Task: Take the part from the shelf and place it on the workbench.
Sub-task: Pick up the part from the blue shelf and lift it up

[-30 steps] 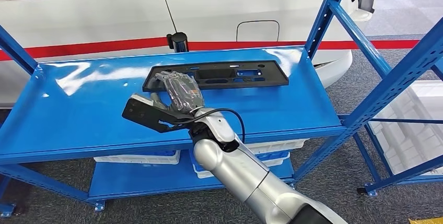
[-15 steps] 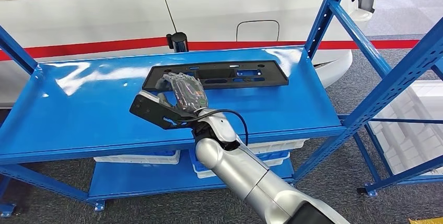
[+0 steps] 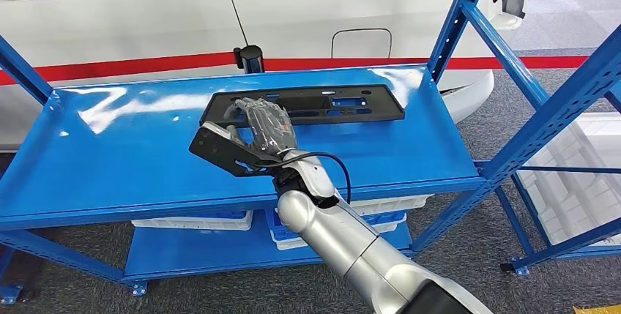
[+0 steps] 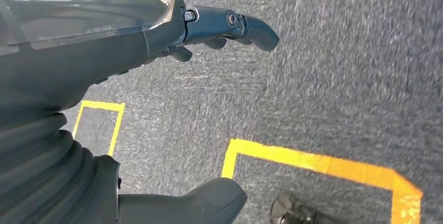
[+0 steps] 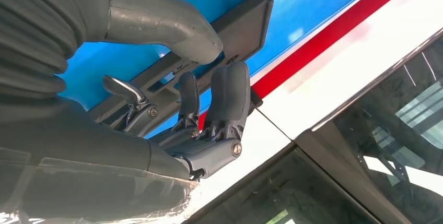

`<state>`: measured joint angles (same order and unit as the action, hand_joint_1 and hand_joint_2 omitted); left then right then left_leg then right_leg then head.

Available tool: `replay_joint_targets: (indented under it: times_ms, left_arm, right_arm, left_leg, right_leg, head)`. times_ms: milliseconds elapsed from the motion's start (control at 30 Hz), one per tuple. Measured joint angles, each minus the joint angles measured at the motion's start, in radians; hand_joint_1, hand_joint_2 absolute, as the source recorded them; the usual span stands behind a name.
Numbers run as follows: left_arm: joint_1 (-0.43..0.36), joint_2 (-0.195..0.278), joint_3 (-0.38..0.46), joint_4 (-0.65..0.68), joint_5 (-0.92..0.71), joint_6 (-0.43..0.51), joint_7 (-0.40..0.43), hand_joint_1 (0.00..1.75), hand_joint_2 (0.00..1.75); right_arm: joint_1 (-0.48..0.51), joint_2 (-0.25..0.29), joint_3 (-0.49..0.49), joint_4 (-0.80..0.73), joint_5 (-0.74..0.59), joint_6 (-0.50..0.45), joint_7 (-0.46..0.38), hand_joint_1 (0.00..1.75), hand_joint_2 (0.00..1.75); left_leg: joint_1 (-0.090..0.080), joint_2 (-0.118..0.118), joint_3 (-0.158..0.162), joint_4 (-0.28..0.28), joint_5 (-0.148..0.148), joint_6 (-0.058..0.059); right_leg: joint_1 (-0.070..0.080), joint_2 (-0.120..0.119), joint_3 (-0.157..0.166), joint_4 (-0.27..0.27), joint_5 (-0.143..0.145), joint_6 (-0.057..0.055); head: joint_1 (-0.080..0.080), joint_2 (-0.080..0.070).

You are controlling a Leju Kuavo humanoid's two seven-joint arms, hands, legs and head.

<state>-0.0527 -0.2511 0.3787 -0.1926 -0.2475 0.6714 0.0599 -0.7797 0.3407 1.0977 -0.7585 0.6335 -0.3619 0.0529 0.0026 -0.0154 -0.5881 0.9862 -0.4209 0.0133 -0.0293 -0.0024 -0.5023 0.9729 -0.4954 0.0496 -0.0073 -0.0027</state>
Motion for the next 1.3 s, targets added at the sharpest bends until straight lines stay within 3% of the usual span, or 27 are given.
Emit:
replay_joint_targets:
  times_ms: [200, 267, 333, 400, 467, 600, 633, 667, 767, 800, 1033, 1200, 1300]
  left_arm:
    - [0.004, -0.003, 0.033, -0.013, -0.033, 0.009, -0.084, 0.0, 1.75]
    - [0.003, -0.012, 0.122, -0.034, -0.213, -0.019, -0.136, 0.0, 1.75]
    - [-0.008, -0.018, 0.258, -0.034, -0.393, -0.055, -0.241, 0.0, 1.75]
    - [-0.021, -0.021, 0.367, -0.026, -0.443, -0.064, -0.308, 0.0, 1.75]
    - [-0.026, -0.022, 0.438, -0.021, -0.425, -0.064, -0.319, 0.0, 1.75]
    - [-0.027, -0.023, 0.527, -0.013, -0.414, -0.062, -0.321, 0.0, 1.75]
    - [-0.028, -0.023, 0.539, -0.011, -0.412, -0.061, -0.319, 0.0, 1.75]
    - [-0.029, -0.023, 0.551, -0.01, -0.409, -0.061, -0.316, 0.0, 1.31]
    - [-0.032, -0.026, 0.579, -0.008, -0.401, -0.081, -0.306, 0.0, 0.0]
    - [-0.032, -0.027, 0.585, -0.007, -0.4, -0.094, -0.301, 0.0, 0.0]
    - [-0.032, -0.032, 0.604, -0.001, -0.386, -0.208, -0.318, 0.0, 0.0]
    - [-0.033, -0.033, 0.615, 0.0, -0.385, -0.216, -0.317, 0.0, 0.0]
    - [-0.033, -0.034, 0.617, 0.0, -0.399, -0.195, -0.265, 0.0, 0.0]
  right_arm:
    - [-0.005, 0.0, -0.009, 0.012, -0.004, -0.02, -0.011, 1.75, 1.75]
    - [-0.011, 0.0, -0.016, 0.017, -0.01, -0.026, -0.012, 1.75, 1.75]
    - [-0.019, 0.0, -0.024, 0.021, -0.014, -0.032, -0.014, 1.75, 1.75]
    - [-0.024, 0.0, -0.031, 0.023, -0.014, -0.034, -0.019, 1.75, 1.75]
    - [-0.025, 0.0, -0.037, 0.025, -0.014, -0.035, -0.024, 1.75, 1.75]
    - [-0.027, 0.0, -0.042, 0.028, -0.014, -0.037, -0.026, 0.0, 0.0]
    - [-0.027, 0.0, -0.043, 0.028, -0.013, -0.039, -0.027, 0.0, 0.0]
    - [-0.027, 0.0, -0.044, 0.029, -0.012, -0.041, -0.027, 0.0, 0.0]
    - [-0.027, 0.0, -0.053, 0.034, 0.0, -0.046, -0.032, 0.0, 1.31]
    - [-0.027, 0.0, -0.056, 0.037, 0.009, -0.046, -0.035, 0.0, 1.75]
    - [-0.005, 0.0, -0.068, 0.071, 0.077, -0.048, -0.048, 0.0, 1.75]
    - [0.007, 0.0, -0.074, 0.088, 0.089, -0.045, -0.049, 0.0, 1.75]
    - [0.009, 0.0, -0.074, 0.095, 0.103, -0.03, -0.045, 0.0, 1.75]
  left_leg:
    - [0.0, 0.0, 0.0, 0.0, 0.0, 0.0]
    - [0.0, 0.0, 0.0, 0.0, 0.0, 0.0]
    - [0.0, 0.0, 0.0, 0.0, 0.0, 0.0]
    - [0.0, 0.001, 0.0, 0.0, 0.0, 0.0]
    - [0.0, 0.001, 0.001, 0.0, 0.0, 0.0]
    - [0.0, 0.0, 0.0, 0.0, 0.0, 0.0]
    - [0.0, 0.0, 0.0, 0.0, 0.0, 0.0]
    - [0.0, 0.0, 0.0, 0.0, 0.0, 0.0]
    - [0.0, 0.0, 0.0, 0.0, 0.0, 0.0]
    - [0.0, 0.0, 0.0, 0.0, 0.0, 0.0]
    - [0.0, 0.0, 0.0, 0.0, 0.0, 0.0]
    - [0.0, 0.0, 0.0, 0.0, 0.0, 0.0]
    - [0.0, 0.0, 0.0, 0.0, 0.0, 0.0]
  right_leg:
    - [0.0, 0.0, 0.0, 0.0, 0.0, 0.0]
    - [0.0, 0.0, 0.0, 0.0, 0.0, 0.0]
    - [0.0, 0.0, 0.0, 0.0, 0.0, 0.0]
    - [0.0, 0.001, 0.0, 0.0, 0.0, 0.0]
    - [0.0, 0.001, 0.0, 0.0, 0.0, 0.0]
    - [0.0, 0.0, 0.0, 0.0, 0.0, 0.0]
    - [0.0, 0.0, 0.0, 0.0, 0.0, 0.0]
    - [0.0, 0.0, 0.0, 0.0, 0.0, 0.0]
    - [0.0, 0.0, 0.0, 0.0, 0.0, 0.0]
    - [0.0, 0.0, 0.0, 0.0, 0.0, 0.0]
    - [0.0, 0.0, 0.0, 0.0, 0.0, 0.0]
    - [0.0, 0.0, 0.0, 0.0, 0.0, 0.0]
    - [0.0, 0.0, 0.0, 0.0, 0.0, 0.0]
  head:
    - [0.0, 0.0]
    - [0.0, 0.0]
    - [0.0, 0.0]
    - [0.0, 0.0]
    - [0.0, 0.0]
    - [0.0, 0.0]
    - [0.0, 0.0]
    - [0.0, 0.0]
    - [0.0, 0.0]
    - [0.0, 0.0]
    - [0.0, 0.0]
    - [0.0, 0.0]
    - [0.0, 0.0]
